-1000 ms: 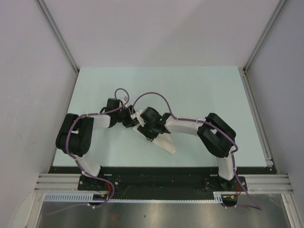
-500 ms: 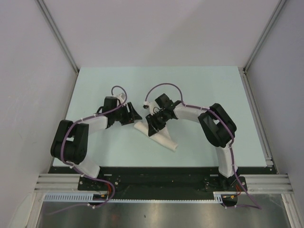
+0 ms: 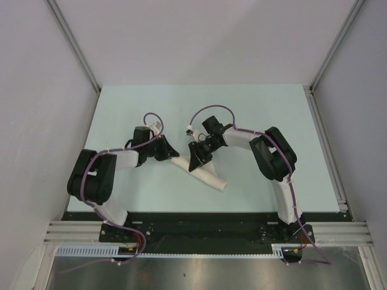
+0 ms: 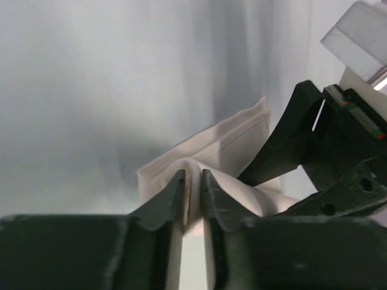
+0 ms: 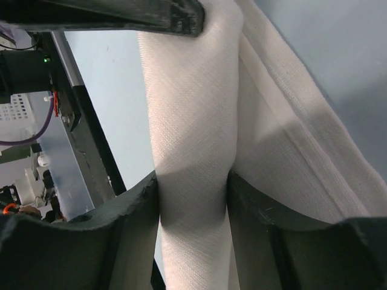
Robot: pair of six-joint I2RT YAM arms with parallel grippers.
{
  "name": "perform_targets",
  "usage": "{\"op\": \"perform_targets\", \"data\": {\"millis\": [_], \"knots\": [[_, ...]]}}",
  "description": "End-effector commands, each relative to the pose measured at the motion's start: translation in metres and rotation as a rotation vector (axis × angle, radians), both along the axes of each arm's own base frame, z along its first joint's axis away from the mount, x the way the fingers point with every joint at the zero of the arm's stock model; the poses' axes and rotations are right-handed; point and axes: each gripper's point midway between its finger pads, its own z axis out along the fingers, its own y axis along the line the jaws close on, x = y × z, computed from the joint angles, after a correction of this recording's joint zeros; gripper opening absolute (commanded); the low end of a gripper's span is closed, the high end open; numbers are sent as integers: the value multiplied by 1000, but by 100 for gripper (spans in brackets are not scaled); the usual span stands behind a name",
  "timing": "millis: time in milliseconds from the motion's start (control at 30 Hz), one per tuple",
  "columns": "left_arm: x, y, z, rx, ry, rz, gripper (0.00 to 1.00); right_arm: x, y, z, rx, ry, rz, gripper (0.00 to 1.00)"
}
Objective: Fold the napkin, place the utensils inside, and roll it up
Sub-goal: Roll the napkin with the utensil
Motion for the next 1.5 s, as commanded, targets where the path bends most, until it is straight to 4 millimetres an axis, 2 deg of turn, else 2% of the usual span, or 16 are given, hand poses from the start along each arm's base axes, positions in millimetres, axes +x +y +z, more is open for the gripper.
{"op": "perform_targets", "data": {"millis": [0,100,233,333,367,433,467,567,700,833,933,1033,1133,1167,1267,1467], "knots": [[11,-12,11,-54,-50,-29,13,7,-6,-10,-57,-7,-34,52],[14,-13,10,-61,-44,-25,1,21,-6,5,-60,-49,-81,56],[17,-12,6,-56,-28,-13,0,46,-9,30,-86,-196,-180,59],[19,-13,2,-56,-10,-7,0,56,-12,53,-98,-319,-236,61],[18,-13,-1,-56,-2,-9,0,52,-11,66,-91,-366,-232,61],[19,-13,-2,-57,4,-6,0,49,-11,72,-114,-436,-227,61],[20,-14,-3,-57,5,-5,0,39,-3,80,-107,-472,-200,62],[22,-14,-4,-60,10,-4,0,21,4,79,-126,-513,-128,62],[28,-15,-4,-61,11,-1,0,-13,20,61,-145,-458,-25,62],[31,-17,-3,-64,13,-2,0,-29,27,44,-159,-411,17,61],[34,-18,-1,-69,8,1,1,-28,27,34,-186,-401,11,60],[37,-19,4,-80,1,2,11,-20,22,27,-224,-400,-14,59],[39,-20,13,-88,-22,-2,29,-14,18,24,-242,-393,-37,58],[40,-21,18,-92,-34,-2,40,-11,15,23,-247,-390,-49,58],[42,-19,29,-74,-68,-9,54,-5,11,26,-248,-395,-72,58],[42,-4,38,16,-118,12,63,3,9,32,-224,-385,-101,58]]}}
